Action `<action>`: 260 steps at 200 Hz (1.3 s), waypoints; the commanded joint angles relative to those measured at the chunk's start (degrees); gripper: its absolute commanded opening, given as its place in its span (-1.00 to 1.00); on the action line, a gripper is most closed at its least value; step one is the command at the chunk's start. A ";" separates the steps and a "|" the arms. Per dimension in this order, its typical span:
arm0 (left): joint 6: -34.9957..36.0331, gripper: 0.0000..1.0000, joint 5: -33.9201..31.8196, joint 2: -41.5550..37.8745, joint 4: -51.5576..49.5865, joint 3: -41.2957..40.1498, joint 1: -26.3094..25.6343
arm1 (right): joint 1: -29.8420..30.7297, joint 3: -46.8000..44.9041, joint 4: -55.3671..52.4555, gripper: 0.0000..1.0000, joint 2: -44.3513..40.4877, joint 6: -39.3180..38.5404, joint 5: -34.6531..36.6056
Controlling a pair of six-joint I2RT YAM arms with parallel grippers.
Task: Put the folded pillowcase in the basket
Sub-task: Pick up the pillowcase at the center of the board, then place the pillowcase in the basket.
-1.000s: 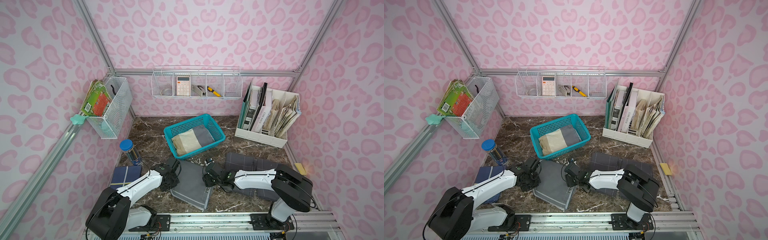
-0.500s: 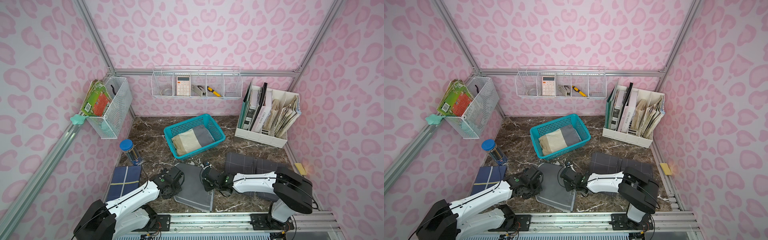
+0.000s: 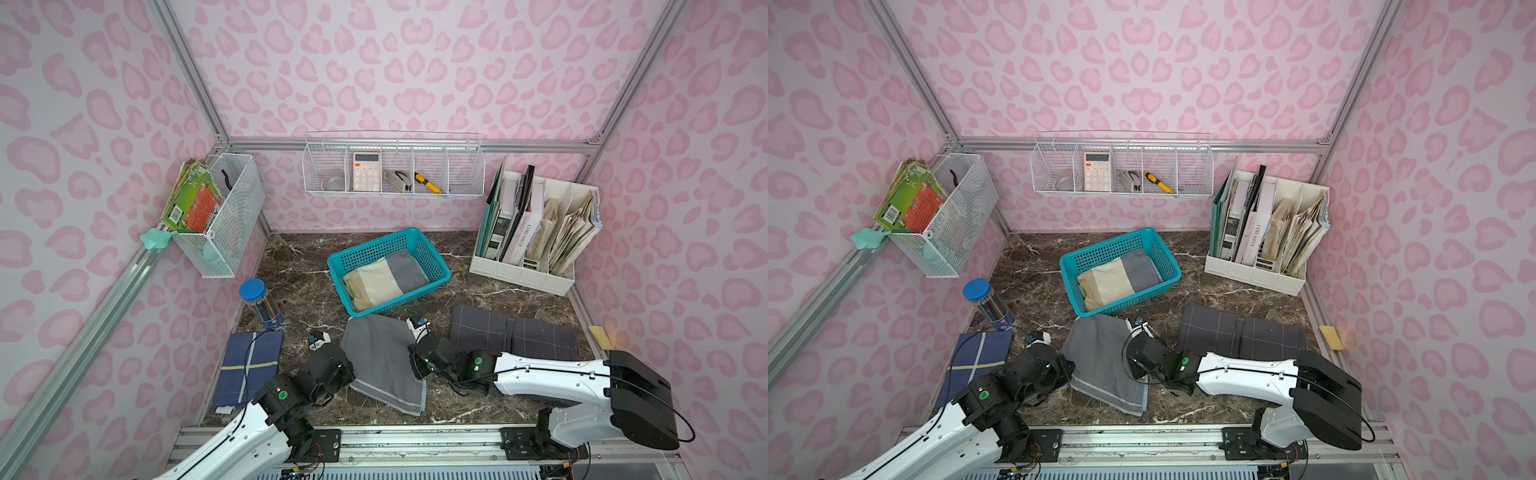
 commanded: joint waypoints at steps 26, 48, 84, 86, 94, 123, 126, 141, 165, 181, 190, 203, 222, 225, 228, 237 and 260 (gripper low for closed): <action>9.83 -1.00 -5.38 -1.57 -0.67 6.99 0.03 | -2.66 6.99 -0.79 -1.00 -2.32 -8.20 5.39; 13.30 -1.00 -7.42 1.06 -0.06 11.55 0.02 | -6.37 10.77 -0.63 -1.00 -2.26 -11.01 4.49; 17.80 -1.00 -11.39 7.22 2.23 17.28 0.03 | -12.35 17.50 -0.71 -1.00 0.24 -16.01 1.33; 18.16 -1.00 -11.48 7.56 2.44 17.47 0.03 | -12.62 17.95 -0.74 -1.00 0.46 -16.33 1.21; 19.12 -1.00 -11.89 8.96 4.47 18.13 0.03 | -14.01 19.86 -1.09 -1.00 1.60 -17.66 0.45; 20.24 -1.00 -17.26 15.16 10.37 19.81 0.08 | -19.10 28.13 -2.19 -1.00 6.96 -21.47 -2.70; 20.48 -1.00 -18.03 15.91 10.89 20.01 0.11 | -19.63 29.04 -2.32 -1.00 7.62 -21.82 -3.00; 21.34 -1.00 -21.18 19.84 13.96 21.09 0.49 | -21.85 34.10 -2.60 -1.00 11.00 -23.52 -4.54; 21.79 -1.00 -21.95 26.29 17.63 23.64 2.73 | -24.72 42.01 -4.19 -1.00 17.45 -26.36 -6.94; 21.24 -1.00 -21.01 31.00 19.35 25.29 5.08 | -26.13 47.12 -5.66 -1.00 22.17 -27.76 -7.71; 20.78 -1.00 -20.02 33.35 20.10 26.08 6.50 | -26.75 49.72 -6.34 -1.00 24.66 -28.51 -8.00; 19.69 -1.00 -19.29 36.90 21.13 27.07 8.22 | -27.63 52.64 -6.89 -1.00 27.84 -29.49 -8.21; 18.28 -1.00 -17.87 41.48 22.35 28.26 10.07 | -29.05 56.19 -7.25 -1.00 32.00 -30.18 -9.54; 18.04 -1.00 -17.59 42.19 22.53 28.52 10.39 | -29.32 56.73 -7.37 -1.00 32.66 -30.26 -9.80; 17.75 -1.00 -17.38 42.78 22.58 28.71 10.61 | -29.55 57.33 -7.49 -1.00 33.27 -30.32 -10.13; 17.09 -1.00 -16.85 44.63 23.09 29.05 11.21 | -30.15 59.11 -7.98 -1.00 35.25 -30.66 -10.75; 16.10 -1.00 -15.12 48.60 25.09 29.66 12.22 | -31.14 64.14 -9.81 -1.00 40.03 -31.64 -12.02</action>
